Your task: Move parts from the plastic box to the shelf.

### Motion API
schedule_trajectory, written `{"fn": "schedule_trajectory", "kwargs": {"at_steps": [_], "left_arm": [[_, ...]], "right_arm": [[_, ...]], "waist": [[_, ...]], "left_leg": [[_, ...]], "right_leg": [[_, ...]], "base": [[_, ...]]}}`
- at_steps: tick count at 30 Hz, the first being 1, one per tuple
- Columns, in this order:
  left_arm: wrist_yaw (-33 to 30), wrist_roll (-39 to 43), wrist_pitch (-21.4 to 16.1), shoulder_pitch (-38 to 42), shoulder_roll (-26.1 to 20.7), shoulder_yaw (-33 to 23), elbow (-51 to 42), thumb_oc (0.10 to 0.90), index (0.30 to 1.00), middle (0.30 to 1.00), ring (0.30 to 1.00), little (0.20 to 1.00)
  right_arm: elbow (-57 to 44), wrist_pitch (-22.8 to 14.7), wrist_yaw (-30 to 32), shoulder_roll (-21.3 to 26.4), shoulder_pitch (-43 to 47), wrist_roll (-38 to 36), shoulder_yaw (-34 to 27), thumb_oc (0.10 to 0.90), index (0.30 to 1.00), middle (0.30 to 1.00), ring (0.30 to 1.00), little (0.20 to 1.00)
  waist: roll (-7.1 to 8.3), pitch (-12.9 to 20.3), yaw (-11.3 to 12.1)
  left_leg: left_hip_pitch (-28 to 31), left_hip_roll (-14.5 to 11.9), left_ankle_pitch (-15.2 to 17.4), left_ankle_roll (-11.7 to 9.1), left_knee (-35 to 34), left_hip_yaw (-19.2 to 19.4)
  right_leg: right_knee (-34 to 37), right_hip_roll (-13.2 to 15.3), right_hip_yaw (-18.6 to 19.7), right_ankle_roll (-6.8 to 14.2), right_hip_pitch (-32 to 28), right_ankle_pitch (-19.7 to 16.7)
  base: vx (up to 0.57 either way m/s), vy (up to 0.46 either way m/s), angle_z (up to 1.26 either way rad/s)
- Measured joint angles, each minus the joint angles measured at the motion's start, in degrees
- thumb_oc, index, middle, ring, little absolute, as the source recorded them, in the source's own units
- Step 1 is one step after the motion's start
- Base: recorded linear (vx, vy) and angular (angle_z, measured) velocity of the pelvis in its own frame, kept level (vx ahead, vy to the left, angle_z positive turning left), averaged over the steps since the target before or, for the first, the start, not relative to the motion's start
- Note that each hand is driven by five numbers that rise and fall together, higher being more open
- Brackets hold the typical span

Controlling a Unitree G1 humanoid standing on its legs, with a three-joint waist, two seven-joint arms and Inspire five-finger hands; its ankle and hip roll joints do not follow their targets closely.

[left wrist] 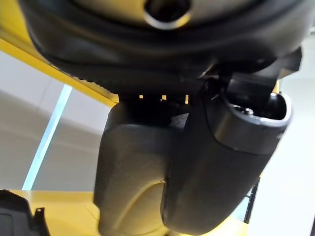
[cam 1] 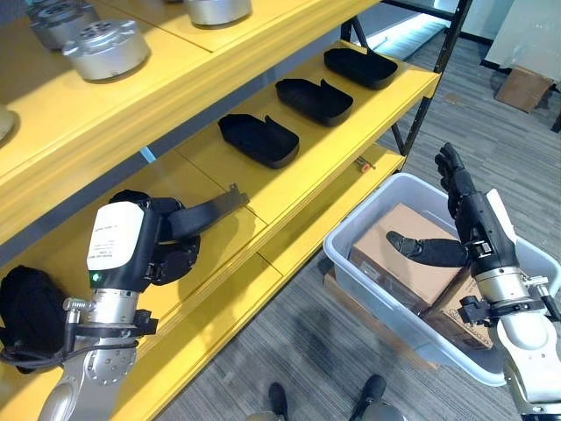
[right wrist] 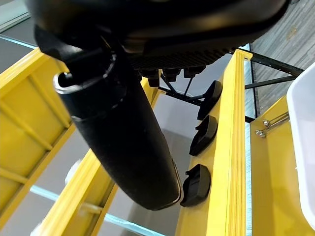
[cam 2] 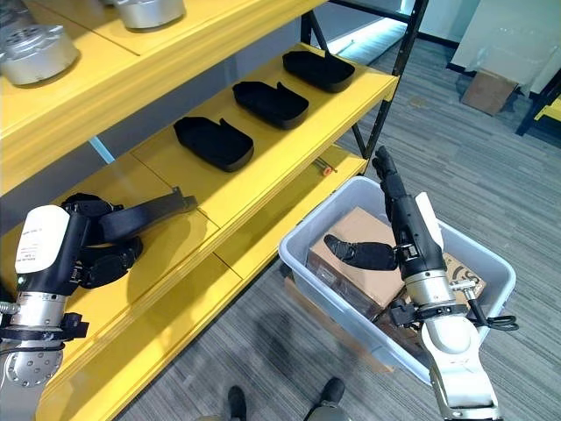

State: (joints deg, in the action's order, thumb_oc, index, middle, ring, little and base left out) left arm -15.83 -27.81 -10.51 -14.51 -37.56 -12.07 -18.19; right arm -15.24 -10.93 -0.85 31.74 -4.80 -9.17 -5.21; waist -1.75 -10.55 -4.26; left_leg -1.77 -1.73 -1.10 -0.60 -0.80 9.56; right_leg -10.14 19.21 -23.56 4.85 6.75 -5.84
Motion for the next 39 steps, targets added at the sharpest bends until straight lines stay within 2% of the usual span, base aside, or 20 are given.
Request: {"fn": "schedule_trajectory", "kwargs": {"at_steps": [1, 2, 3, 4, 5, 7, 8, 10, 14, 19, 25, 30, 39], "left_arm": [[-0.08, 0.0, 0.05, -0.04, -0.61, -0.04, -0.01, 0.4, 0.3, 0.3, 0.3, 0.3], [-0.13, 0.08, 0.36, 0.23, -1.49, -0.07, 0.11, 0.4, 0.3, 0.3, 0.3, 0.3], [-0.04, 0.07, 0.54, 0.67, -2.05, 0.03, 0.43, 0.4, 0.3, 0.3, 0.3, 0.3], [0.0, 0.15, 0.52, 0.96, -2.29, 0.04, 0.6, 0.4, 0.3, 0.3, 0.3, 0.3], [0.01, 0.17, 0.56, 1.15, -1.51, 0.45, 0.74, 0.4, 0.3, 0.3, 0.3, 0.3], [0.42, 0.2, 0.43, 1.1, -1.9, 0.72, 0.71, 0.4, 0.3, 0.3, 0.3, 0.3], [0.7, 0.2, 0.51, 1.68, -1.79, 1.16, 0.83, 0.4, 0.3, 0.3, 0.3, 0.3], [0.69, 0.23, 0.32, 1.85, -1.77, 1.33, 0.79, 0.4, 0.3, 0.3, 0.3, 0.3], [0.67, 0.49, 0.35, 1.99, -0.89, 1.31, 0.68, 0.4, 0.3, 0.3, 0.3, 0.3], [0.44, 0.61, 0.43, 1.88, 2.9, 1.1, 0.55, 0.4, 0.3, 0.3, 0.3, 0.3], [0.25, 0.6, 0.56, 1.87, 2.86, 0.03, 0.07, 0.4, 0.3, 0.3, 0.3, 0.3], [-2.64, 0.48, 1.26, 1.7, 2.83, -3.48, -0.19, 0.4, 0.3, 0.3, 0.3, 0.3], [-4.13, -0.74, 1.84, 0.67, 2.92, -3.9, -0.2, 0.4, 0.3, 0.3, 0.3, 0.3]], "right_arm": [[0.05, 0.01, -0.08, -0.14, -0.1, 0.0, 0.54, 0.9, 1.0, 1.0, 1.0, 1.0], [0.19, 0.0, -0.56, -0.12, -0.41, 0.04, 1.41, 0.9, 1.0, 1.0, 1.0, 1.0], [0.24, 0.0, -0.68, -0.25, -1.07, 0.04, 2.21, 0.9, 1.0, 1.0, 1.0, 1.0], [0.26, -0.05, -1.11, -0.47, -2.05, 0.06, 2.25, 0.9, 1.0, 1.0, 1.0, 1.0], [0.53, -0.05, -1.15, -0.09, -2.23, 0.06, 1.87, 0.9, 1.0, 1.0, 1.0, 1.0], [1.51, -0.02, -1.15, -0.09, -2.5, 0.03, 1.13, 0.9, 1.0, 1.0, 1.0, 1.0], [1.83, -0.01, -1.12, -0.16, -3.23, 0.04, 0.68, 0.9, 1.0, 1.0, 1.0, 1.0], [1.99, 0.01, -1.13, -0.16, -4.2, 0.04, -0.23, 0.9, 1.0, 1.0, 1.0, 1.0], [1.96, -0.01, -1.04, -0.15, -4.28, 0.05, -0.87, 0.9, 1.0, 1.0, 1.0, 1.0], [1.94, 0.0, -0.79, -0.15, -4.29, 0.05, -1.16, 0.9, 1.0, 1.0, 1.0, 1.0], [1.9, 0.0, -0.54, -0.16, -4.29, 0.05, -1.15, 0.9, 1.0, 1.0, 1.0, 1.0], [1.4, -0.01, -0.41, -0.05, -4.33, 0.04, -1.17, 0.9, 1.0, 1.0, 1.0, 1.0], [1.35, -0.04, -0.06, 0.01, -4.86, 0.04, -1.17, 0.9, 1.0, 1.0, 1.0, 1.0]], "waist": [[0.08, 0.06, -0.07], [0.39, 0.01, -0.28], [0.54, 0.11, -0.76], [2.0, 0.52, -0.89], [1.99, 0.37, -1.36], [1.66, 0.49, -1.85], [1.67, 0.5, -2.5], [1.63, 0.53, -2.21], [1.12, 0.97, -1.74], [0.35, 1.55, -0.46], [0.29, 1.59, -0.17], [-0.33, 2.05, -0.04], [-0.74, 2.2, 0.18]], "left_leg": [[0.62, -0.42, -0.09, 0.18, -0.39, -0.13], [0.89, -0.57, -0.96, 0.22, -0.96, -0.97], [0.91, -1.89, -1.47, 0.08, -1.57, -1.74], [0.83, -1.4, -1.87, -0.51, -1.74, -2.5], [0.8, -1.05, -1.95, -0.67, -1.72, -3.22], [-0.08, -1.21, -2.4, -0.82, -1.65, -4.85], [-0.1, -1.16, -2.52, -0.99, -1.58, -6.12], [0.23, -1.43, -2.95, -1.54, -1.63, -7.08], [0.05, -2.28, -3.34, -2.05, -1.66, -8.65], [0.03, -2.38, -3.55, -2.2, -1.79, -8.95], [0.98, -2.3, -3.93, -2.38, -1.82, -10.05], [0.96, -2.31, -4.27, -2.46, -1.87, -11.49], [0.7, -2.18, -4.61, -2.59, -1.19, -13.1]], "right_leg": [[-1.47, -0.02, 3.06, 0.15, 1.09, 0.03], [-5.42, -3.29, 10.19, 1.79, 3.45, 5.26], [-7.13, -8.26, 15.02, 1.69, 3.76, 9.08], [-4.99, -12.62, 16.54, -0.1, 2.09, 10.99], [-3.05, -13.27, 16.89, -1.54, 0.65, 11.09], [-2.96, -14.43, 18.24, -0.76, 0.11, 11.44], [-2.95, -14.75, 20.37, -0.65, -0.62, 11.94], [-2.19, -15.43, 21.88, -0.68, -1.39, 12.22], [0.77, -16.52, 21.56, -1.47, -3.33, 11.48], [2.73, -16.67, 21.26, -1.11, -4.43, 10.72], [5.04, -16.63, 19.67, -1.32, -7.14, 10.02], [5.75, -16.78, 18.36, -1.25, -8.17, 10.06], [5.84, -16.96, 17.37, -1.31, -9.11, 10.18]], "base": [[0.0, 0.143, 0.34], [0.03, 0.096, 0.14], [0.02, 0.068, 0.3], [0.0, 0.024, 0.52], [0.03, 0.01, 0.41], [0.04, -0.01, 0.43], [0.02, -0.022, 0.53], [0.01, -0.053, 0.32], [-0.01, -0.081, 0.18], [-0.01, -0.078, 0.04], [-0.03, -0.06, 0.13], [-0.05, -0.052, 0.16], [-0.05, -0.044, 0.09]]}}
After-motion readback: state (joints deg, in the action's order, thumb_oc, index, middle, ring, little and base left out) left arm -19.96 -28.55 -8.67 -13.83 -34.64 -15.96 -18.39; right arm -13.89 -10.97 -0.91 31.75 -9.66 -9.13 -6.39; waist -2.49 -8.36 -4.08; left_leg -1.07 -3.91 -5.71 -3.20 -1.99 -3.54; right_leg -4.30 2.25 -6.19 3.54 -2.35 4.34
